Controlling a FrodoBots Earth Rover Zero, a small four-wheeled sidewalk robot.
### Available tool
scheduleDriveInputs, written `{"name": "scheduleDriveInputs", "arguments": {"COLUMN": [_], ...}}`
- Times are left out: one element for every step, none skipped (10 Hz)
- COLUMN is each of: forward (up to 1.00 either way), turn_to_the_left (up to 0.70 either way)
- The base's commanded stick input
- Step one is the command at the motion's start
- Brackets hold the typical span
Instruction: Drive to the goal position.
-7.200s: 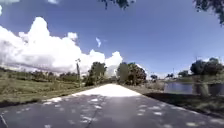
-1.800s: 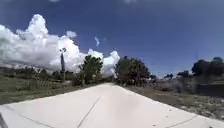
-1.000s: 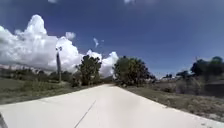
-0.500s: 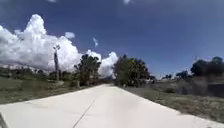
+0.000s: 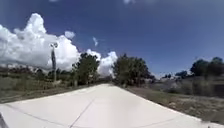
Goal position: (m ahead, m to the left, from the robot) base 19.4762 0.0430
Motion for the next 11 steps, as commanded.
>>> {"name": "scheduleDriveInputs", "arguments": {"forward": [0.85,0.85,0.85,0.85,0.85,0.85,0.85,0.85,0.85,0.85,0.85], "turn_to_the_left": [0.0,0.0,0.0,0.0,0.31,0.18,0.09,0.0,0.0,0.13,0.0]}}
